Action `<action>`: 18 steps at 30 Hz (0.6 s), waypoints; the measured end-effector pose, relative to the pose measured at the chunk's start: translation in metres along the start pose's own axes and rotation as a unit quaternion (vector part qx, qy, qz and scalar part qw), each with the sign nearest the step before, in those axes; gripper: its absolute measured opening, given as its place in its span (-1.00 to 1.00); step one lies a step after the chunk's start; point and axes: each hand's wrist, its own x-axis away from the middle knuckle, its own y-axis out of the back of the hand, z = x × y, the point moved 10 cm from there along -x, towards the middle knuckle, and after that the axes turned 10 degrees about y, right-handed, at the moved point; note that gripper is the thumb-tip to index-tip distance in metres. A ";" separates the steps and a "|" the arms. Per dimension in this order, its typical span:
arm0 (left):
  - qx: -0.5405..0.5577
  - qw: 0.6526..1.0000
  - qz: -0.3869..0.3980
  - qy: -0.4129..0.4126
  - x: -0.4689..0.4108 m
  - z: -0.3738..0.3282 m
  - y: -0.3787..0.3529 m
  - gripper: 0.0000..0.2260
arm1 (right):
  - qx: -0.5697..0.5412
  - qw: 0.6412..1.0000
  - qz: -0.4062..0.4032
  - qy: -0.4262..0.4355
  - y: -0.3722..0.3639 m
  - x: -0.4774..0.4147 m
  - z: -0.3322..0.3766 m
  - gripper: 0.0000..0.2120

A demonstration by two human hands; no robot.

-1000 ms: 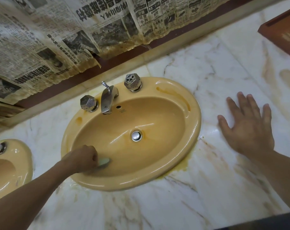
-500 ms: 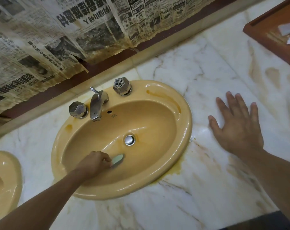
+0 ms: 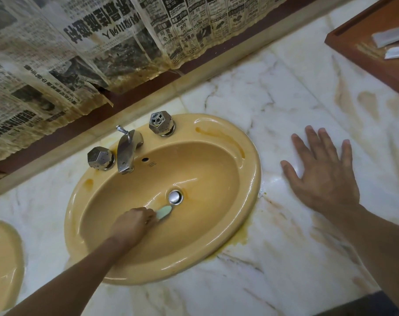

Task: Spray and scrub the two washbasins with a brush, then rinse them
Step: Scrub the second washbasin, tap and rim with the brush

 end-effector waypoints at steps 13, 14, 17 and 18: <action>0.008 0.998 0.002 0.068 0.004 -0.014 0.006 -0.71 | -0.008 1.000 -0.011 -0.005 0.001 0.000 0.001 -0.31; 0.010 0.998 0.012 0.063 0.012 -0.014 0.002 -0.72 | -0.007 1.000 -0.014 -0.005 0.001 0.000 0.001 -0.32; -0.028 0.996 0.010 0.083 0.013 0.000 0.003 -0.75 | -0.003 1.000 -0.017 -0.006 0.002 0.001 0.001 -0.32; -0.038 0.995 -0.009 0.092 0.005 0.006 0.009 -0.77 | -0.005 1.000 -0.015 -0.007 0.002 0.001 0.000 -0.32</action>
